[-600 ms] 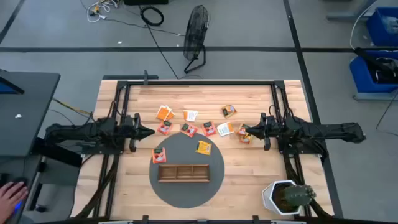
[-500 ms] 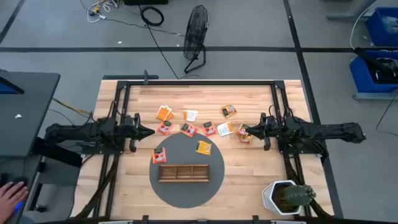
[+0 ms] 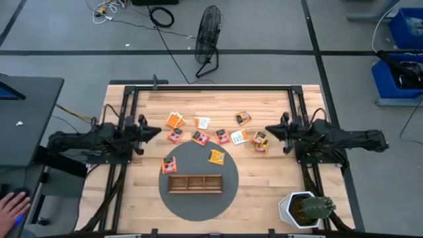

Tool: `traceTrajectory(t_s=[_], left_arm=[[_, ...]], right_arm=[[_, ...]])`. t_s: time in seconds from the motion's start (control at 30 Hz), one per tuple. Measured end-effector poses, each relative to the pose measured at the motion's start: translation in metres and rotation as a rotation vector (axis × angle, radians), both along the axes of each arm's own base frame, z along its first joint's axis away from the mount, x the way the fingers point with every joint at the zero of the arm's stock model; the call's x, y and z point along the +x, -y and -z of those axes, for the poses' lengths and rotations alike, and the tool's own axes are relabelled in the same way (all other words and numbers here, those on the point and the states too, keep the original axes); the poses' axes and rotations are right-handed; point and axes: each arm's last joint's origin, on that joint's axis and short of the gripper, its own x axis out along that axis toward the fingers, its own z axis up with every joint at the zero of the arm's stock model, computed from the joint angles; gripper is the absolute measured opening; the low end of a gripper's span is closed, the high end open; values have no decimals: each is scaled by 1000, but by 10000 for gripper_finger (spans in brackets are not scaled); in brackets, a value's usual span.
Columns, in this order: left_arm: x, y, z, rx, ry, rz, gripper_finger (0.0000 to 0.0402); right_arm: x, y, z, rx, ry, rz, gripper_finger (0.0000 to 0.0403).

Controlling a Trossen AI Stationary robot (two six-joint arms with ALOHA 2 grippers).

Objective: Pick & Place Tea
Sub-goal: Put the yellow tea bag into the left section of the wooden organizer

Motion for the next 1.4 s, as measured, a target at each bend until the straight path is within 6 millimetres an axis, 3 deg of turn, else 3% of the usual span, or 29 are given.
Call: traceTrajectory(t_s=[0.2, 0.37, 0.53, 0.7, 0.9, 1.17, 1.4], left_arm=[[-8, -3, -32, 34, 32, -53, 16], [-8, -4, -75, 177, -20, -101, 16], [9, -7, -107, 238, -225, -112, 16], [33, -12, -125, 238, -379, -129, 16], [51, -19, -127, 230, -468, -155, 16], [52, -20, -118, 216, -561, -149, 16], [52, -20, -117, 226, -579, -146, 16]], right_arm=[[3, 2, -45, -81, -76, 83, 11], [19, 3, -81, -56, -95, 94, 11], [38, 8, -110, 36, -151, 206, 11], [53, 17, -129, 59, -343, 243, 11], [75, 27, -141, 124, -541, 201, 31], [101, 39, -131, 152, -677, 235, 119], [106, 43, -126, 158, -695, 250, 182]])
